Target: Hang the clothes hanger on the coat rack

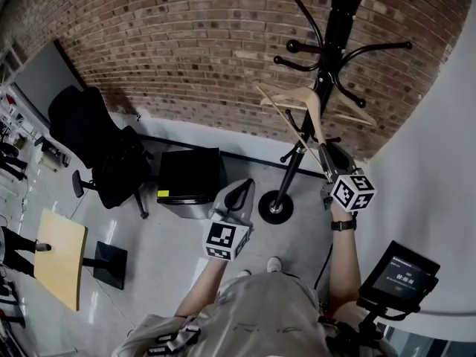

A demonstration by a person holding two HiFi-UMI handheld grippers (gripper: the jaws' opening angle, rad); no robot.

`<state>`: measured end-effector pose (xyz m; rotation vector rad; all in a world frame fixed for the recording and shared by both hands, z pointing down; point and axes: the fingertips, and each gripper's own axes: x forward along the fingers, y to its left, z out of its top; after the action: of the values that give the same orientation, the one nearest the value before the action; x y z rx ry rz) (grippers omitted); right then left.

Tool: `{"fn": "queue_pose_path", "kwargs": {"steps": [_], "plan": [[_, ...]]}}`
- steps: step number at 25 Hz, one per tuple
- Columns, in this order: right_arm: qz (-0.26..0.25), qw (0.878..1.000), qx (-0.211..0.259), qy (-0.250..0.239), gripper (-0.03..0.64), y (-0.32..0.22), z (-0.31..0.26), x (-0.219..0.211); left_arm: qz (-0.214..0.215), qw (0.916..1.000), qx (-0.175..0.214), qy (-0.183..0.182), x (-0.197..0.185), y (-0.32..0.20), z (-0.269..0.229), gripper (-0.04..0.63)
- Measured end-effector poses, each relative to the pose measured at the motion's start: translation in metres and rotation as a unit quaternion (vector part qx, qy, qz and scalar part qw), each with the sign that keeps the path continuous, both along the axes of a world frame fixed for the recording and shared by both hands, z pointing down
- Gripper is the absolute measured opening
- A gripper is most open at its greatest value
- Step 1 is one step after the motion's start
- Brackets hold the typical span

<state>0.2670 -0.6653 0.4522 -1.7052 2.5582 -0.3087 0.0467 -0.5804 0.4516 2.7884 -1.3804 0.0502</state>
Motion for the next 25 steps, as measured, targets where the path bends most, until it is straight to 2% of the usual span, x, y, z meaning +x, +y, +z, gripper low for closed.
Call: {"fn": "queue_pose_path", "kwargs": {"steps": [4,6,9,11,14,21,25], "plan": [[0.048,0.997,0.032,0.042,0.086,0.014,-0.013,0.012,0.010,0.9999,-0.002,0.007,0.000,0.003,0.003,0.000],[0.089,0.989,0.063,0.095,0.085,0.030,-0.025,0.016,0.020,0.9997,-0.009,0.009,-0.001,0.011,0.004,0.000],[0.129,0.974,0.106,0.150,0.022,0.063,-0.045,0.012,0.030,0.9993,-0.005,0.020,-0.007,0.025,0.001,0.000],[0.134,0.972,0.119,0.151,-0.002,0.086,-0.053,0.006,0.038,0.9989,0.003,0.029,-0.010,0.033,-0.001,0.000],[0.134,0.975,0.122,0.131,-0.002,0.117,-0.056,-0.007,0.060,0.9973,-0.004,0.041,-0.007,0.044,0.001,0.000],[0.149,0.977,0.101,0.117,-0.002,0.198,-0.049,-0.050,0.111,0.9921,-0.018,0.056,-0.002,0.078,0.000,0.000],[0.177,0.976,0.089,0.095,-0.001,0.238,-0.037,-0.081,0.149,0.9862,-0.029,0.067,-0.004,0.098,-0.003,0.000]]}}
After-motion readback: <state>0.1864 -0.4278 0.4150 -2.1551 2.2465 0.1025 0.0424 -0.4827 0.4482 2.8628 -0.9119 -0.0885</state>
